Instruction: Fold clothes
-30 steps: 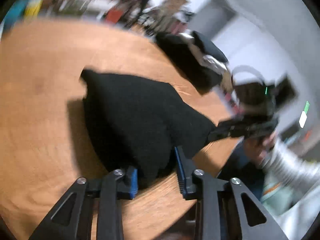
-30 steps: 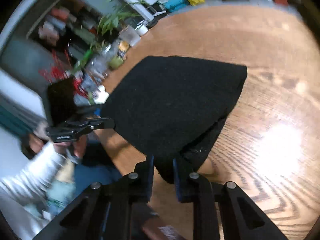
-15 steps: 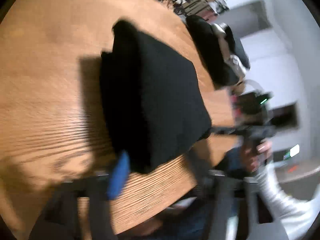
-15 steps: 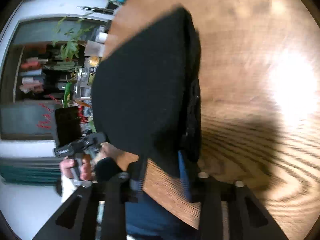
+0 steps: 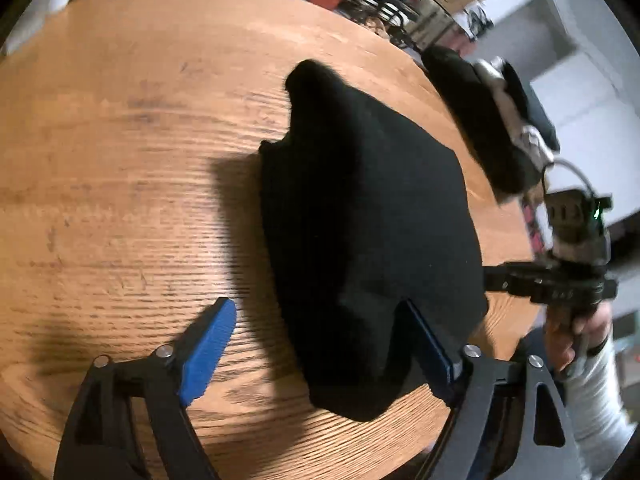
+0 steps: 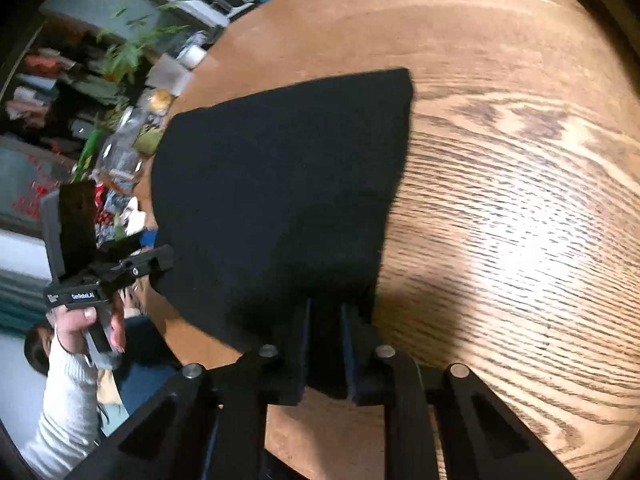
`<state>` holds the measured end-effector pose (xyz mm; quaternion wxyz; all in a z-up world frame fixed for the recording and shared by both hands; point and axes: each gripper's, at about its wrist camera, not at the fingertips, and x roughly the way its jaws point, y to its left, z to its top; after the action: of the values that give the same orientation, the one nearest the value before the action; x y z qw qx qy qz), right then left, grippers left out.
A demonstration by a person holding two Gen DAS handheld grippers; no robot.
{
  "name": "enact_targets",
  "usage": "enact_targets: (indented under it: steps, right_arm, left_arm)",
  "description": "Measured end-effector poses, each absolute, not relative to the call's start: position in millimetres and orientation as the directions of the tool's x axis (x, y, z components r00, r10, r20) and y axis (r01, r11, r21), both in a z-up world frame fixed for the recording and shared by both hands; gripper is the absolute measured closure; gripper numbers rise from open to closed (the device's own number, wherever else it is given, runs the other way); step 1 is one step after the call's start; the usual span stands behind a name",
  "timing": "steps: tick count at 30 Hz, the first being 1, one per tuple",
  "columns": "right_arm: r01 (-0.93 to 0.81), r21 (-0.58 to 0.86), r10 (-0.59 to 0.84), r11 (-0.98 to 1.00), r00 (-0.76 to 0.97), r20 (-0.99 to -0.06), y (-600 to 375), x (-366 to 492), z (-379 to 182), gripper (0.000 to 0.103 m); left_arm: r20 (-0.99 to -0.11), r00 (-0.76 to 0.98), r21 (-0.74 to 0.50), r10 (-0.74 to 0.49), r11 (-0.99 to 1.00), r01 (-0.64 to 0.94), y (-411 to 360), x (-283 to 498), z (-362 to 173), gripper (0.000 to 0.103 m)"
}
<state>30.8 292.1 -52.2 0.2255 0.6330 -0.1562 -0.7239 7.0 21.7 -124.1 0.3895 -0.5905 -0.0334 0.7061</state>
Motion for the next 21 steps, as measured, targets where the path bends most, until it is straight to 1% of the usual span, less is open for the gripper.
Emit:
enact_targets:
  steps: [2,4,6,8,10,11,13,14,16,17,19,20,21]
  right_arm:
    - [0.099,0.491,-0.5,-0.865,-0.109,-0.859,299.3,33.3,-51.6,0.065]
    - [0.08,0.48,-0.486,-0.874,-0.133,-0.864,310.7,41.4,-42.3,0.064]
    - [0.08,0.466,-0.473,-0.881,-0.163,-0.866,321.4,51.1,-28.8,0.062]
    - [0.107,0.433,-0.446,-0.895,-0.198,-0.873,319.7,53.3,-13.4,0.062]
    - [0.138,0.446,-0.466,-0.884,-0.206,-0.86,309.9,50.7,-0.6,0.062]
    - [0.156,0.463,-0.487,-0.873,-0.204,-0.849,304.5,47.8,3.9,0.062]
    - [0.192,0.516,-0.546,-0.835,-0.177,-0.819,285.3,34.0,9.3,0.06]
    - [0.197,0.546,-0.575,-0.814,-0.151,-0.804,272.0,25.7,7.7,0.055]
    - [0.193,0.575,-0.599,-0.795,-0.107,-0.793,259.9,14.7,0.5,0.053]
    - [0.197,0.56,-0.584,-0.805,-0.091,-0.807,261.0,13.3,-4.3,0.054]
    - [0.219,0.479,-0.508,-0.85,-0.1,-0.855,258.3,8.6,-15.1,0.054]
    - [0.233,0.448,-0.482,-0.863,-0.113,-0.869,258.7,7.9,-19.4,0.05]
    - [0.236,0.458,-0.492,-0.857,-0.117,-0.862,260.9,8.2,-23.5,0.05]
  left_arm:
    - [-0.806,-0.024,-0.491,0.592,-0.691,-0.53,14.9,10.2,-111.3,0.018]
    - [-0.802,-0.058,-0.471,0.594,-0.69,-0.55,6.5,13.7,-94.9,0.018]
    - [-0.774,-0.094,-0.475,0.626,-0.673,-0.567,-2.4,17.0,-70.4,0.018]
    - [-0.734,-0.118,-0.492,0.669,-0.643,-0.587,-2.7,15.6,-51.2,0.018]
    - [-0.718,-0.136,-0.48,0.682,-0.628,-0.613,4.9,10.3,-37.9,0.018]
    - [-0.743,-0.14,-0.455,0.655,-0.647,-0.611,10.1,3.5,-39.6,0.018]
    - [-0.821,-0.157,-0.387,0.549,-0.737,-0.554,25.9,-14.3,-58.7,0.018]
    - [-0.846,-0.151,-0.369,0.512,-0.765,-0.528,26.0,-21.2,-68.2,0.018]
    - [-0.881,-0.119,-0.352,0.459,-0.801,-0.484,34.1,-36.3,-92.1,0.018]
    - [-0.885,-0.103,-0.361,0.455,-0.807,-0.467,35.1,-43.2,-101.7,0.018]
    - [-0.887,-0.065,-0.382,0.458,-0.805,-0.454,39.8,-50.3,-111.9,0.017]
    - [-0.89,-0.063,-0.375,0.452,-0.803,-0.462,43.2,-53.0,-113.1,0.015]
    - [-0.896,-0.075,-0.355,0.438,-0.807,-0.472,46.1,-54.8,-114.1,0.008]
